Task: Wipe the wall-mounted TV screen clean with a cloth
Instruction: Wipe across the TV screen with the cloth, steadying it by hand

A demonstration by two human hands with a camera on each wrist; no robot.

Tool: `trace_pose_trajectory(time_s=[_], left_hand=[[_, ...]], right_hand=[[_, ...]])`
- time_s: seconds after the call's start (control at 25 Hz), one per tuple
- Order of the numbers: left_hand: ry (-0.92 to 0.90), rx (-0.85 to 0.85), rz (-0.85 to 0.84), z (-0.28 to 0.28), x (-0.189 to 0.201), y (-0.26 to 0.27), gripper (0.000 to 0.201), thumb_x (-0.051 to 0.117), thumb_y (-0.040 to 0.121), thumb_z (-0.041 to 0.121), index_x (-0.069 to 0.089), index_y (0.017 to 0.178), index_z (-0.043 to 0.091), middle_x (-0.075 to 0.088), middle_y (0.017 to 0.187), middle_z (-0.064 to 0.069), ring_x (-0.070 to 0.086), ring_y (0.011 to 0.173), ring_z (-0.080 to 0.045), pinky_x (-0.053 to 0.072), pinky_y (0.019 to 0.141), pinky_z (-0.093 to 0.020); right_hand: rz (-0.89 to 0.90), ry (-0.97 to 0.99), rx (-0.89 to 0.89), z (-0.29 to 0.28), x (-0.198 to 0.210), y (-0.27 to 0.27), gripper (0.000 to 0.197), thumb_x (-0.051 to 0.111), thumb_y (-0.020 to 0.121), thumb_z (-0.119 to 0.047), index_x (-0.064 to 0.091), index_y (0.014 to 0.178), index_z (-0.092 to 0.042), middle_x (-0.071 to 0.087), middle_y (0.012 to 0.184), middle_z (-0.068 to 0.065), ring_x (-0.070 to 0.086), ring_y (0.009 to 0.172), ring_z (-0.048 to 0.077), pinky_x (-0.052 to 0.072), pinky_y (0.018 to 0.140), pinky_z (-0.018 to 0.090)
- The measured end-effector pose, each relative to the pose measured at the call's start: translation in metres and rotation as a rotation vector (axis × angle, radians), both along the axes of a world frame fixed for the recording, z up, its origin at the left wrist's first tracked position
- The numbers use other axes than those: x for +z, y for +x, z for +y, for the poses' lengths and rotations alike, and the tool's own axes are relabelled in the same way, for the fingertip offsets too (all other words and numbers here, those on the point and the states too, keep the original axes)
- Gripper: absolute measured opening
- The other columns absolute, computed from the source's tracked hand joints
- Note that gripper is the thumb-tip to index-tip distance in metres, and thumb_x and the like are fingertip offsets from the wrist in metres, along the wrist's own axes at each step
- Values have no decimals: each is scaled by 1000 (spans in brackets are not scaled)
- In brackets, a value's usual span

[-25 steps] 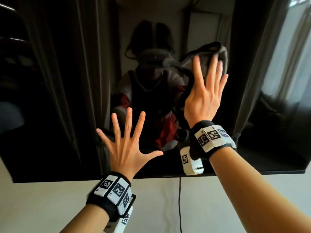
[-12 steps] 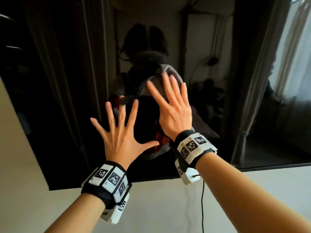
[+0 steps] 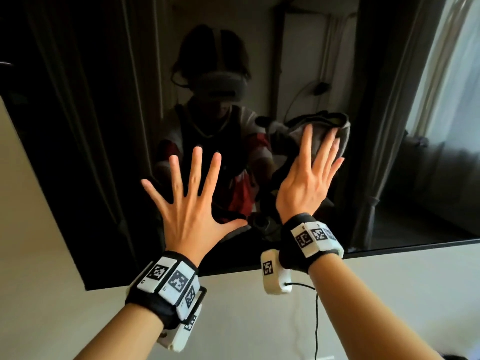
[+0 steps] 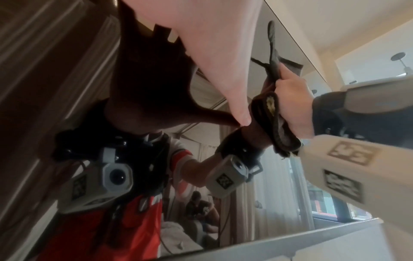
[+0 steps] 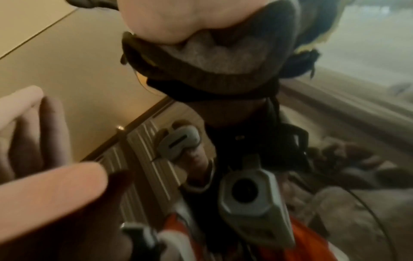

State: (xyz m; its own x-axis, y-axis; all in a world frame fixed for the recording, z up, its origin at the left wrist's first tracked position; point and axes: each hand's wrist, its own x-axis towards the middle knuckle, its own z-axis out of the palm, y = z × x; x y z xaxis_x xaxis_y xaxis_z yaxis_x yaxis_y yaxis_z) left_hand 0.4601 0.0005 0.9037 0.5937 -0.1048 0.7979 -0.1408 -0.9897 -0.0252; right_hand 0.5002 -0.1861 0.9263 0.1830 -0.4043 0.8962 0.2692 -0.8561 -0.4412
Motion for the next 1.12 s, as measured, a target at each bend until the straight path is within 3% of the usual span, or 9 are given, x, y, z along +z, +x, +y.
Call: trace_pose_trajectory(time_s=[0.12,0.24,0.4,0.6,0.72,0.8,0.96,1.0,1.12], left_hand=[[-23,51,9,33,-15,-6,137,60,54,89,1,161,27,-11,168,-6,-11,150,-45,-1,101,-86],[-26,75,38,60,-24,-8,136,55,53,90,-2,160,31,-11,168,-6,-11,149,-49,1,100,-87],[-29,63,39,68,-31,-4,136,56,53,90,-3,160,31,-12,168,-6,-14,149,-48,2,100,-87],[-15,58,1,70,-33,-1,134,56,57,91,-2,160,28,-14,167,-6,-11,149,-51,1,101,-87],[-21,49,-13,69,-34,0,134,58,57,90,-4,160,29,-10,167,-9,-7,148,-53,1,101,-87],[-21,49,-24,69,-35,1,135,60,57,89,-2,160,28,-6,168,-11,-6,147,-54,1,100,-86],[-17,59,-5,69,-34,0,136,60,57,91,-1,160,28,-4,167,-12,-4,147,-56,1,100,-86],[-14,59,-1,69,-33,0,136,59,57,92,-1,161,28,-4,167,-12,-4,147,-56,0,100,-86],[-17,47,1,70,-33,-2,134,58,58,91,2,161,27,-3,168,-12,-4,147,-56,0,101,-86]], right_hand=[[26,-149,16,4,-25,-1,71,42,89,4,25,151,-26,18,159,16,8,149,29,-1,122,41],[35,24,-6,9,-33,-1,67,43,91,1,27,151,-24,18,158,19,10,148,32,0,122,43],[48,-350,35,28,-70,-6,68,43,86,-1,30,148,-24,28,153,21,11,147,29,4,121,47],[60,90,-4,35,-59,-3,59,38,95,-8,26,151,-23,18,158,19,11,148,33,0,122,45],[100,-285,78,61,-109,-12,55,42,95,-18,28,148,-25,24,155,16,15,146,31,-1,122,43],[82,-392,57,43,-107,-6,54,45,94,-19,32,146,-24,31,152,18,21,143,32,2,121,43],[70,168,-14,37,-69,1,53,33,99,-23,24,152,-19,19,158,19,12,147,31,-3,121,40],[82,130,2,50,-75,-2,53,33,100,-26,24,152,-20,19,158,20,12,147,32,-3,121,41],[78,-354,60,63,-113,-7,49,38,99,-26,31,148,-23,32,152,20,20,144,32,3,121,45]])
